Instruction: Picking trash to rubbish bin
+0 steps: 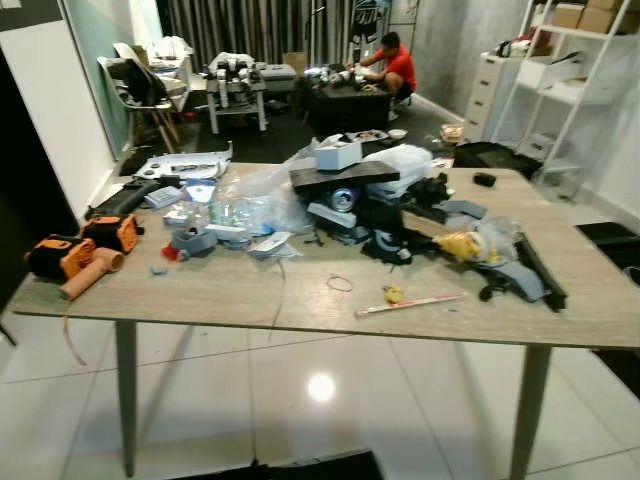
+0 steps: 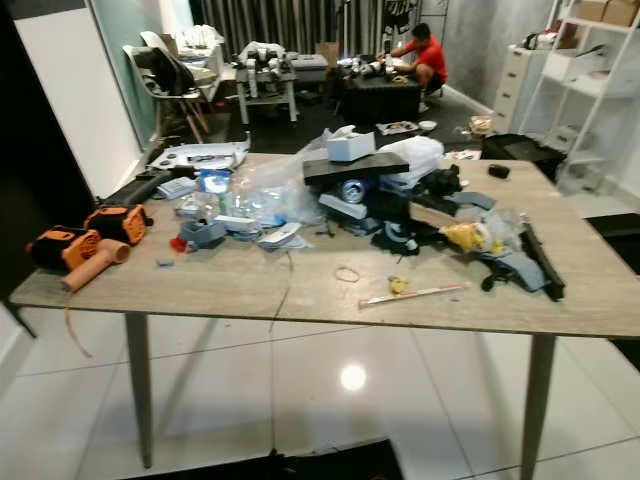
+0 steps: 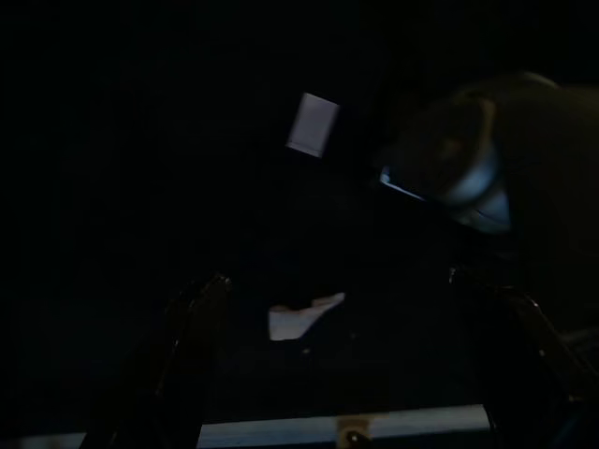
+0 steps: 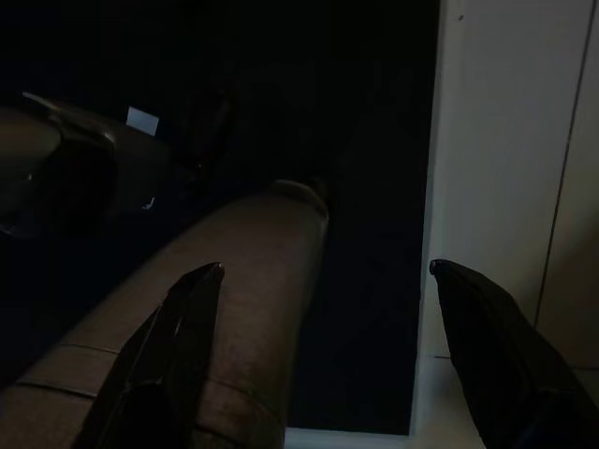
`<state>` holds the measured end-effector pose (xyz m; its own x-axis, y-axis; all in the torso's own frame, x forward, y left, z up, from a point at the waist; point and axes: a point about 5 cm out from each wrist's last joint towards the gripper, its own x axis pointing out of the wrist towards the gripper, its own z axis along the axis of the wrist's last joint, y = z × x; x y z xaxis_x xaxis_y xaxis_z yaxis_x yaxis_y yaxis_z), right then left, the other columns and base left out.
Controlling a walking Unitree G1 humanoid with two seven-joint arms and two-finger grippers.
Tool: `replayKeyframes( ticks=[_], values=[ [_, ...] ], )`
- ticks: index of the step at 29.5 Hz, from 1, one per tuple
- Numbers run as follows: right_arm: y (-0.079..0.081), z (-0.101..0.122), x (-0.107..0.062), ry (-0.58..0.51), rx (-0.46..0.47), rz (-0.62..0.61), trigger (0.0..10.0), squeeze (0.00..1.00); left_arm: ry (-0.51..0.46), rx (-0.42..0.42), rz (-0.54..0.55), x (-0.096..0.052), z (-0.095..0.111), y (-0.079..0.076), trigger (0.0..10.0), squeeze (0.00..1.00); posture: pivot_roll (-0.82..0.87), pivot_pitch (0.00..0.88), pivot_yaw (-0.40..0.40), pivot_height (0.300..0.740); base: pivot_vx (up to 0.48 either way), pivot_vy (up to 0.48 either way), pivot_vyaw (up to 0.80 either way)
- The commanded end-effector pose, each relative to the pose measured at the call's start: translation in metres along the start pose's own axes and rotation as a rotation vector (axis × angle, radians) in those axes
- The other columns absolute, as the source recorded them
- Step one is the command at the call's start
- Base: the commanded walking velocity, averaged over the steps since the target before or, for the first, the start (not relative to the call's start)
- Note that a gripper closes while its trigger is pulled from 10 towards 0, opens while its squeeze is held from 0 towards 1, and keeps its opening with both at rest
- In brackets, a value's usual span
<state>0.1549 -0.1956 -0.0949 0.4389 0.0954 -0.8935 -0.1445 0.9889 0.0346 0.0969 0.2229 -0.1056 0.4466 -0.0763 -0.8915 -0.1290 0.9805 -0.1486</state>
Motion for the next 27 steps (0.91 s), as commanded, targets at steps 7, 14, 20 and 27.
replayKeyframes(
  ticks=[7, 14, 20, 27],
  values=[
    [0.002, -0.01, 0.0, 0.041, -0.013, 0.001, 10.0, 0.0, 0.014, 0.007, 0.004, -0.001, -0.002, 0.002, 10.0, 0.0, -0.02, 0.082, 0.031, 0.74, 0.0, 0.0, 0.74],
    [0.002, -0.009, 0.0, 0.03, -0.002, -0.012, 10.0, 0.0, 0.007, -0.042, 0.015, 0.0, 0.0, 0.002, 10.0, 0.0, -0.03, 0.089, 0.031, 0.74, 0.0, 0.0, 0.63],
    [0.0, -0.008, -0.001, 0.013, 0.018, -0.03, 10.0, 0.0, 0.002, -0.04, 0.021, 0.0, 0.001, 0.003, 10.0, 0.0, -0.03, 0.093, 0.029, 0.74, 0.0, -0.253, 0.0],
    [-0.003, -0.001, 0.0, -0.009, 0.012, -0.049, 10.0, 0.0, -0.026, -0.048, 0.055, 0.001, 0.008, 0.005, 10.0, 0.0, -0.03, 0.095, 0.029, 0.74, 0.0, -0.201, 0.0]
  ],
)
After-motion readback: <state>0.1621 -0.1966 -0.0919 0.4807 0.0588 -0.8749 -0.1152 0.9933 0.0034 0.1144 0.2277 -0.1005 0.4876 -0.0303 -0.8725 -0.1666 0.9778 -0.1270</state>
